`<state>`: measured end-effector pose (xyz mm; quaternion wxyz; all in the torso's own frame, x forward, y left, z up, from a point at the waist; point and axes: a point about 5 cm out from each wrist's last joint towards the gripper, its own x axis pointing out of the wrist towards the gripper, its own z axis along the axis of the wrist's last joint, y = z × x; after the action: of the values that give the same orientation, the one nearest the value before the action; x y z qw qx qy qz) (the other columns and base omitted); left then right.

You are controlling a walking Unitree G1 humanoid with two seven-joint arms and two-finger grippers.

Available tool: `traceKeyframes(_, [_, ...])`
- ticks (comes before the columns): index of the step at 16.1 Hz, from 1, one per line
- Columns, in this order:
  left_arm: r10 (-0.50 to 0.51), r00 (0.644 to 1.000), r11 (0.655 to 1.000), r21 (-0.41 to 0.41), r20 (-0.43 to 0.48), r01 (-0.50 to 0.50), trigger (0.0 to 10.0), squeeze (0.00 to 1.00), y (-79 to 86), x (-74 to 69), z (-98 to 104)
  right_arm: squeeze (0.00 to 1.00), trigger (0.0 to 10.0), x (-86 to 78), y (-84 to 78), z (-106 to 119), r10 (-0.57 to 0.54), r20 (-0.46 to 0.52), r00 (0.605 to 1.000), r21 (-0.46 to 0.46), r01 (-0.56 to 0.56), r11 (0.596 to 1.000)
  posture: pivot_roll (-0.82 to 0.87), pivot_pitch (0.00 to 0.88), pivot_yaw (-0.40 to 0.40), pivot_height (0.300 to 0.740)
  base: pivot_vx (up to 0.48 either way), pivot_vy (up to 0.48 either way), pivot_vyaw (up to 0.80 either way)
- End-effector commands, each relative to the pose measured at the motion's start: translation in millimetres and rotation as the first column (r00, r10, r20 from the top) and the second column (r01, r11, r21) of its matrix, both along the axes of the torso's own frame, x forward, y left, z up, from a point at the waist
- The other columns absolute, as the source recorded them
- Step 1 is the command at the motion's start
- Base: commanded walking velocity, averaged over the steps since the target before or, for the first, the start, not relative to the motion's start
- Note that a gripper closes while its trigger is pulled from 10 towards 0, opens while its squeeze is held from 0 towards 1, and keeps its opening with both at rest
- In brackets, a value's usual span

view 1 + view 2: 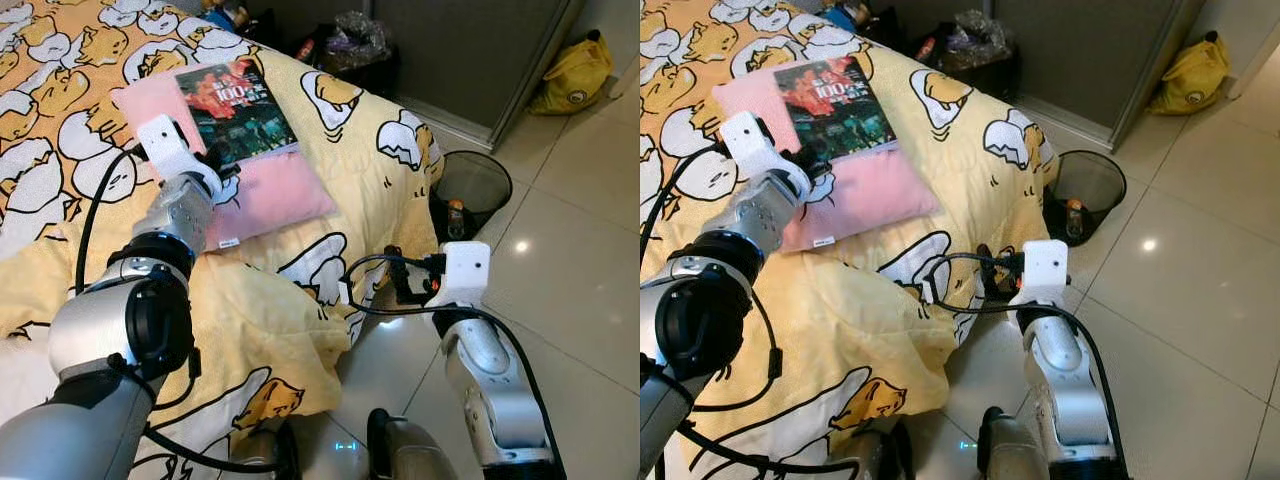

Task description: Clean up the room

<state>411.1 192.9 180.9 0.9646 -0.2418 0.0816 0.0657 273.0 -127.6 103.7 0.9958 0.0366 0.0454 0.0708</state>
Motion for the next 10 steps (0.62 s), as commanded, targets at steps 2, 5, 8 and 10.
traceKeyframes(2, [0.008,0.999,1.0,-0.026,0.038,-0.007,0.0,0.0,9.2,0.0,6,0.0,10.0,1.9,-0.1,-3,0.006,-0.008,1.0,0.011,-0.005,1.0,-0.25,0.165,0.068,0.74,0.0,0.0,0.0])
traceKeyframes(5, [0.092,0.989,0.994,-0.072,0.114,-0.084,0.0,0.0,40.1,-4.4,15,0.0,10.0,6.3,0.2,-2,0.015,0.0,1.0,0.007,-0.015,1.0,-0.23,0.154,0.058,0.74,0.0,0.0,0.0])
traceKeyframes(8, [0.089,0.977,0.995,0.036,0.193,-0.098,0.0,0.0,56.1,-6.1,31,0.0,10.0,10.4,0.2,0,0.024,0.008,1.0,0.004,-0.024,1.0,-0.22,0.144,0.048,0.74,0.0,0.0,0.0])
traceKeyframes(10, [0.065,0.971,0.991,0.099,0.231,-0.09,0.0,0.0,57.3,-6.1,38,0.0,10.0,13.3,-0.3,1,0.027,0.011,1.0,0.003,-0.027,1.0,-0.21,0.137,0.036,0.74,0.0,0.0,0.0])
